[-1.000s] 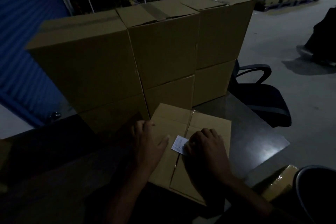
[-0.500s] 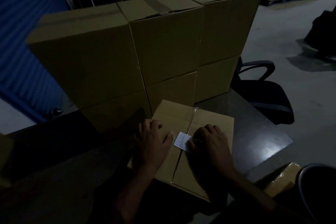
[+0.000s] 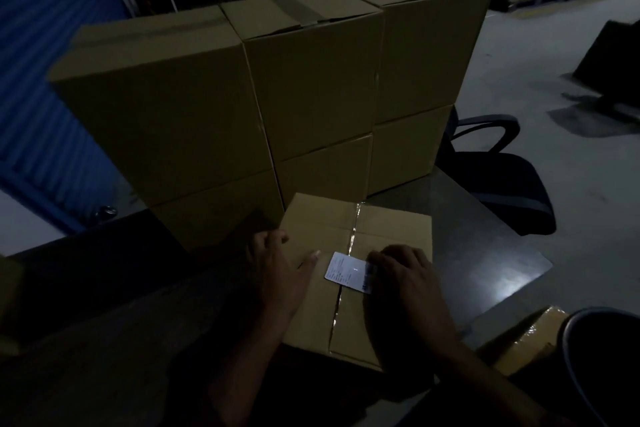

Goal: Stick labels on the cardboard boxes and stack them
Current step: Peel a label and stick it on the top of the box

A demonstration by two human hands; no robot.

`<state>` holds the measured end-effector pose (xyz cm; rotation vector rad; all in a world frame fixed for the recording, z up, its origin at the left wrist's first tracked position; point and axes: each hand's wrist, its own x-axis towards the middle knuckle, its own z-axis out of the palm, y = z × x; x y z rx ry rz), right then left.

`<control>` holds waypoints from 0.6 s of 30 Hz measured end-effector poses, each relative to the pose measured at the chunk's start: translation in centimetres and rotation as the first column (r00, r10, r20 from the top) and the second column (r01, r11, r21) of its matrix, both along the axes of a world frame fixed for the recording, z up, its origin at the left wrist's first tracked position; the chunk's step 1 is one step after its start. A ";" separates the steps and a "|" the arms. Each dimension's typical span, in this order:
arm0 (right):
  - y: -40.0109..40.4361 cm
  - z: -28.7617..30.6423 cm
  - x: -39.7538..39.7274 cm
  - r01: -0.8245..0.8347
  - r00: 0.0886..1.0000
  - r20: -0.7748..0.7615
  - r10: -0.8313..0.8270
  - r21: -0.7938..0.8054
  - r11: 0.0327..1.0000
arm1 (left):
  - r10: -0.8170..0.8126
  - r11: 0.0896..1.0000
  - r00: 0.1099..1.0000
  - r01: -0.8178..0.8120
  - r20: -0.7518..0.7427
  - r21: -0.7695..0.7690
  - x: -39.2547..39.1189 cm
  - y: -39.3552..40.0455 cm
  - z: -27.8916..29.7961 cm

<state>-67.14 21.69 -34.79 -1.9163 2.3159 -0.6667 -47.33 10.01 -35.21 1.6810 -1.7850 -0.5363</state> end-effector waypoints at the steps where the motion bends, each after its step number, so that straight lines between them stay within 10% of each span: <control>1: -0.6 0.4 -0.1 -0.035 0.999 0.016 0.035 -0.012 0.999 | 0.022 1.000 1.000 -0.022 0.011 0.005 0.4 0.2 0.1; 9: -4.4 1.7 -2.6 -0.305 0.952 -0.010 0.305 0.039 0.952 | 0.129 0.992 0.988 -0.127 0.086 -0.025 3.1 2.9 -0.3; 18: -3.2 0.4 -0.3 -0.181 0.973 -0.153 0.174 -0.027 0.983 | -0.150 0.968 0.984 0.166 0.099 -0.188 0.0 1.0 -0.4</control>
